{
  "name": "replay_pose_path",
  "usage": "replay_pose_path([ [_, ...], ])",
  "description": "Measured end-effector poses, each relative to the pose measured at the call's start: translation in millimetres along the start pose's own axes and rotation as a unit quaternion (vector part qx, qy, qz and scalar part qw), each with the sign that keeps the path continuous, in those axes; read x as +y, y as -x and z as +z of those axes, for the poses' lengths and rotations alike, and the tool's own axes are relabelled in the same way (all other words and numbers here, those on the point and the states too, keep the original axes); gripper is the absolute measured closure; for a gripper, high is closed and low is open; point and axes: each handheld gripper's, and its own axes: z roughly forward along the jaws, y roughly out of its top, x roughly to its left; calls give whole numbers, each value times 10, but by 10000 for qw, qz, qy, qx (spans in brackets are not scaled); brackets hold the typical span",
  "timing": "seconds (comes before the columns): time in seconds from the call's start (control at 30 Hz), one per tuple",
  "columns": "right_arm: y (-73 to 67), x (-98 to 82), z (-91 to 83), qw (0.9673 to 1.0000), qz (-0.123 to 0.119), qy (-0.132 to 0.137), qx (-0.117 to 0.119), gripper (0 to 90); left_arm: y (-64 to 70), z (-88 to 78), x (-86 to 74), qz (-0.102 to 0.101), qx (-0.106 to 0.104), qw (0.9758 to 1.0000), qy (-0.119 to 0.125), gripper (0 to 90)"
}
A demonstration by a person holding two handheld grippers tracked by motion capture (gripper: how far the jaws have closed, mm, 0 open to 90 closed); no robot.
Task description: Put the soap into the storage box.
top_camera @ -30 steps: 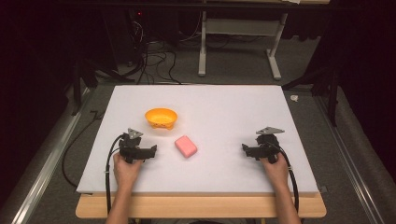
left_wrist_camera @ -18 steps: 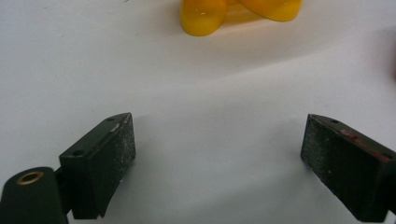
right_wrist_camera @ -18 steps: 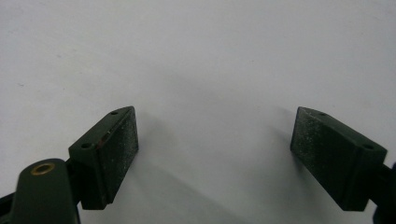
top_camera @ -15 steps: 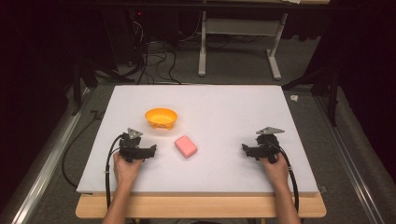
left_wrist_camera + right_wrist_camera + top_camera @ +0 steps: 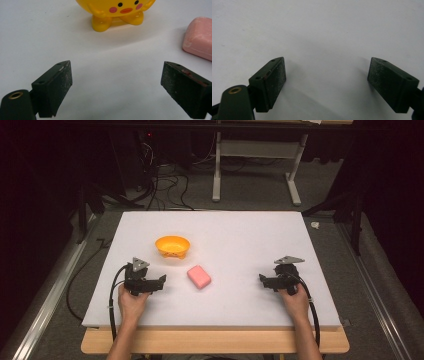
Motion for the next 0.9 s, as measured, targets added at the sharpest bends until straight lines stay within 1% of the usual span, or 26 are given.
replay_pose_path([
  [0.07, 0, 0, 0, 10000, 0, -1, -1, 156, 8, -9, 4, 9, -24, 10000, -14, 101],
  [0.1, 0, 0, 0, 10000, 4, -3, -2, 156, 31, -18, 13, 64, -45, 10000, -29, 101],
  [0.2, 0, 0, 0, 10000, -1, 0, 0, 156, 54, -28, 22, 117, -86, 9999, -31, 97],
  [0.3, 0, 0, 0, 10000, -1, 1, 0, 156, 101, -41, 33, 127, -196, 9997, 23, 95],
  [0.37, -1, 0, -1, 10000, 8, -1, 0, 156, 155, -43, 49, 184, -306, 9994, 25, 90],
  [0.4, -1, 0, -1, 10000, 8, -1, 0, 156, 155, -43, 49, 184, -306, 9994, 25, 89],
  [0.5, 0, 0, 0, 10000, -2, 1, 1, 156, 207, -47, 53, 242, -395, 9989, 28, 88],
  [0.6, 0, 0, 0, 10000, -3, 1, 0, 156, 224, -46, 53, 250, -432, 9988, 5, 87],
  [0.67, -1, -1, -1, 10000, 6, -1, -1, 156, 247, -52, 59, 272, -460, 9986, 34, 87],
  [0.7, 0, 0, 0, 10000, -2, 1, -1, 156, 284, -66, 65, 311, -527, 9981, 47, 87],
  [0.9, 0, 0, -1, 10000, -2, 0, -1, 156, 395, -79, 75, 467, -674, 9966, 29, 84],
])
